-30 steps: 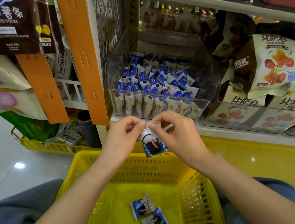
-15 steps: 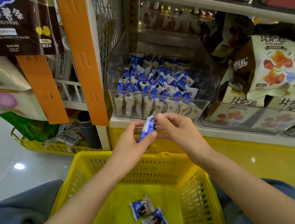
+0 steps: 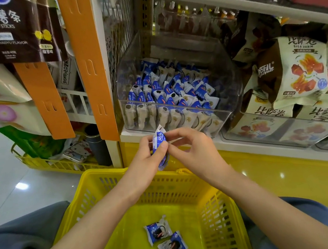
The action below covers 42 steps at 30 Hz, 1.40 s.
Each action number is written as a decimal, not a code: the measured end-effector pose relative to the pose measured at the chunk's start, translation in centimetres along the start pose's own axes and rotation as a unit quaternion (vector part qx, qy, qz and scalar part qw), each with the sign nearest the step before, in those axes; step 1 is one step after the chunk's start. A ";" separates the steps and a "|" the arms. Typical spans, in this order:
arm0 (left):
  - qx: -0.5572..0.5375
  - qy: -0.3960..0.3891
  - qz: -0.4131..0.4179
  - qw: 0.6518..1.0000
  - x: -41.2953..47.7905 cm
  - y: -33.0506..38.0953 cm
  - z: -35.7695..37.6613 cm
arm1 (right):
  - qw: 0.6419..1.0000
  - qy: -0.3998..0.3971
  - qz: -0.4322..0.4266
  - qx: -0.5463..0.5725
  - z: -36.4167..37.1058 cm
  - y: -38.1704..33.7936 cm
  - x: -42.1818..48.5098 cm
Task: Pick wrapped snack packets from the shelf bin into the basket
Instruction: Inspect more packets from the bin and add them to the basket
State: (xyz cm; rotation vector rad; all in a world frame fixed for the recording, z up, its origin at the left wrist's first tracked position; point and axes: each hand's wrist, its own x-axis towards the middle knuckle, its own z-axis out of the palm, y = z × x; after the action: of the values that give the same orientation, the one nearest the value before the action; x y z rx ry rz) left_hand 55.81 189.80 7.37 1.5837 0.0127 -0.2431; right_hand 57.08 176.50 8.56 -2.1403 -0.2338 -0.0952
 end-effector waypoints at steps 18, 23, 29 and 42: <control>-0.076 0.115 -0.032 0.990 1.1 0.2 -0.6 | 0.993 -0.061 0.089 0.047 0.7 -0.2 0.1; 0.017 0.134 0.027 0.990 1.2 0.6 -1.0 | 0.971 -0.105 0.146 0.159 0.7 -0.6 0.2; 0.222 0.101 0.132 0.961 1.0 0.8 -2.2 | 0.988 -0.079 0.118 0.060 -0.4 -0.1 0.6; 0.367 0.106 0.238 0.893 0.7 0.1 -2.3 | 0.998 -0.033 0.040 0.047 -0.1 -0.3 0.2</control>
State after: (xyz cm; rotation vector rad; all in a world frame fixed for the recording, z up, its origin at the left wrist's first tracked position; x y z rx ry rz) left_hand 56.85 191.95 7.37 2.2976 -0.3309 0.3591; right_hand 57.18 176.55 8.90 -2.0576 -0.1866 0.0330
